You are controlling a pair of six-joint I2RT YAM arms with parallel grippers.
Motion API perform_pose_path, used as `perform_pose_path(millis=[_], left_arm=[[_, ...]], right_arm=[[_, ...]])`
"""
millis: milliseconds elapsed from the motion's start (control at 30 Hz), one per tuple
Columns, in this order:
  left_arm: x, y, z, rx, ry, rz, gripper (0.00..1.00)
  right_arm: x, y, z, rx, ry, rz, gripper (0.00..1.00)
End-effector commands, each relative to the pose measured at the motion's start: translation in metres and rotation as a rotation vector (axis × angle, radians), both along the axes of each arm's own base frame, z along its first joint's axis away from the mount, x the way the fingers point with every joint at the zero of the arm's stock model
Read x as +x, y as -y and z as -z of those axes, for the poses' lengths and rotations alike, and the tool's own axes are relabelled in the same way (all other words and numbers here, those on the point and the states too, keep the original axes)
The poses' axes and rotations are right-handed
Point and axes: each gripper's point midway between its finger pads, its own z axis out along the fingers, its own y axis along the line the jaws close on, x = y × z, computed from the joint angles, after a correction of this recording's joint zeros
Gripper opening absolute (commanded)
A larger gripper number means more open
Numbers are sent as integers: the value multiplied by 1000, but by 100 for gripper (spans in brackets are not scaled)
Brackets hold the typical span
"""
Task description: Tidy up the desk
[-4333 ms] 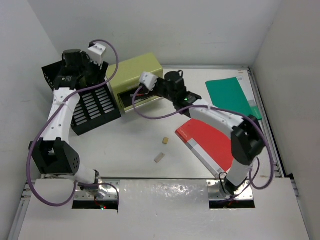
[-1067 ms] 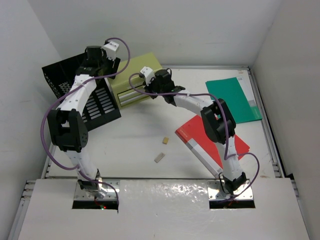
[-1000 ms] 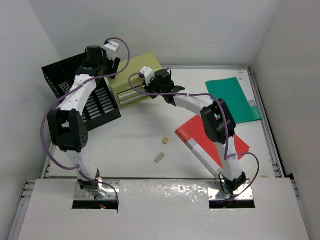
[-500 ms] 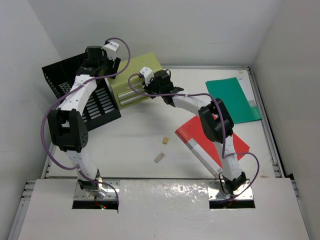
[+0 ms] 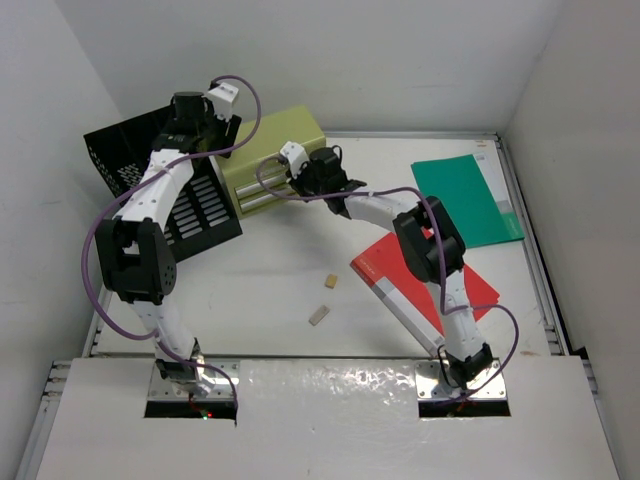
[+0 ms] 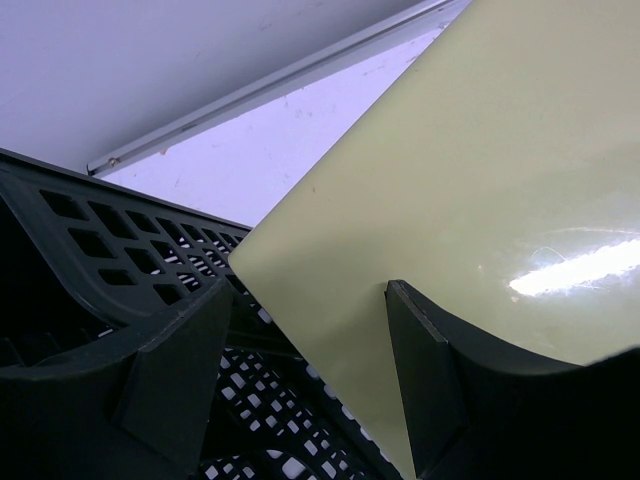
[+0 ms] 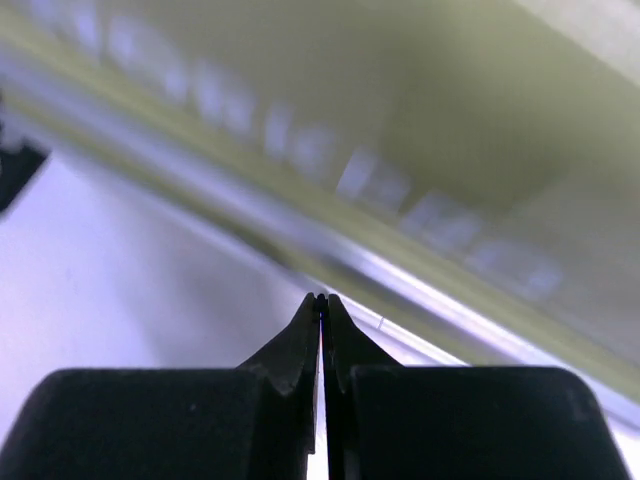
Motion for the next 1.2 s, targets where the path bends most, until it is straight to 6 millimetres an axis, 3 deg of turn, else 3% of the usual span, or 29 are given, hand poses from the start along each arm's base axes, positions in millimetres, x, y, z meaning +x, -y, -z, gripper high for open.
perform_pose_path(millis=[0, 33, 67, 100, 133, 167, 200, 233, 267, 300, 400, 433, 567, 667, 733, 900, 1000, 1167], left_arm=[[-2, 3, 15, 15, -37, 11, 61], [-2, 4, 16, 12, -40, 15, 62], [-2, 5, 16, 9, -43, 22, 61], [-2, 8, 16, 0, -45, 35, 62], [-3, 9, 18, -2, -54, 40, 62], [-4, 9, 19, -2, -56, 40, 62], [-4, 9, 17, 0, -54, 39, 62], [-4, 8, 18, 3, -54, 38, 61], [-4, 7, 17, 6, -52, 35, 62], [-3, 6, 16, 11, -49, 32, 62], [-2, 6, 13, 12, -43, 28, 61], [-2, 7, 14, 10, -44, 30, 61], [-2, 8, 15, 2, -51, 32, 62], [-1, 6, 20, 19, -59, 26, 62], [0, 4, 21, 23, -59, 21, 62], [1, 5, 28, 24, -73, 25, 62], [2, 5, 28, 26, -72, 30, 61], [0, 6, 30, 30, -81, 42, 62]], right_arm=[[-14, 5, -29, -12, 114, -91, 1], [-15, 6, -47, -12, 178, -115, 3], [-18, 8, -47, -19, 195, -123, 7], [-27, 16, -32, -44, 184, -129, 10], [-29, 17, -47, -53, 254, -152, 15], [-34, 19, -46, -74, 277, -177, 22], [-48, 25, -27, -107, 267, -215, 44], [-50, 27, -30, -145, 341, -253, 54], [-55, 29, -33, -163, 377, -274, 58], [-63, 35, -19, -199, 380, -295, 63], [-63, 42, -11, -301, 478, -327, 71], [-55, 43, -20, -332, 556, -300, 71], [-46, 46, -8, -468, 710, -285, 72], [-38, 39, -15, -538, 840, -257, 72], [-31, 36, -20, -553, 885, -235, 72], [-18, 28, -9, -618, 953, -225, 72], [-17, 24, -1, -687, 988, -239, 71], [-22, 8, -5, -733, 1054, -240, 68]])
